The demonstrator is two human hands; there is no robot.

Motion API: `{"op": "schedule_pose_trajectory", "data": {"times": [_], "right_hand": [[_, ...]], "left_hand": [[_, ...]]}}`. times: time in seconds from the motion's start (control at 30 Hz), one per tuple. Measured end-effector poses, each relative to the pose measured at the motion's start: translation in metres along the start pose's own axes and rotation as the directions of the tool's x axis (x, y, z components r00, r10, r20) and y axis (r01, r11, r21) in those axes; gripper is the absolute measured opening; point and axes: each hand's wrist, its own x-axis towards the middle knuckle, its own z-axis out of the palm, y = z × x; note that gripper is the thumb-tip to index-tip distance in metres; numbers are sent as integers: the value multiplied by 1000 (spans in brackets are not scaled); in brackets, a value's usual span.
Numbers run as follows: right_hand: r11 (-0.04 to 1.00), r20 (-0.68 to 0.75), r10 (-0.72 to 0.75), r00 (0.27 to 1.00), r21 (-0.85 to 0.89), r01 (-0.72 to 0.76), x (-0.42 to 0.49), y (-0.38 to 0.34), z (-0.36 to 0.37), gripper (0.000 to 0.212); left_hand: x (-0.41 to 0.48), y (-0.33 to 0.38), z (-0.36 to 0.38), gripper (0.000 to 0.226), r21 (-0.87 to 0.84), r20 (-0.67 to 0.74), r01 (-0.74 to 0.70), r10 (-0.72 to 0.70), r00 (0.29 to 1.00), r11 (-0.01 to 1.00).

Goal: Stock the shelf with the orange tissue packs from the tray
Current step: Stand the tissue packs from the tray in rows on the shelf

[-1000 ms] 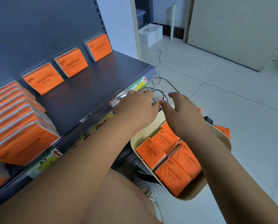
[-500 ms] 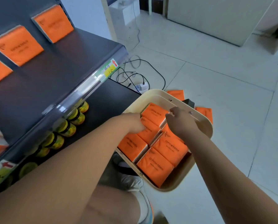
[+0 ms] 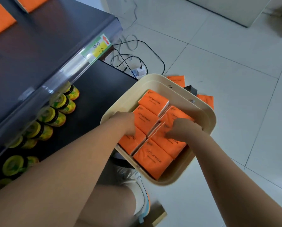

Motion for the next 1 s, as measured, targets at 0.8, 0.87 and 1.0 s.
{"op": "schedule_pose_trajectory", "data": {"times": [0.8, 0.87, 1.0], "right_hand": [[767, -561, -305, 770, 335, 548, -63, -84, -85, 31], [725, -617, -327, 715, 321, 609, -78, -111, -105, 35], [616, -688, -423, 591, 260, 743, -108, -164, -140, 35]], "left_hand": [[-99, -97, -97, 26, -399, -437, -198, 5, 900, 895], [-125, -117, -116, 25, -461, -523, -224, -59, 851, 859], [-180, -147, -148, 25, -466, -636, -228, -144, 758, 855]]}}
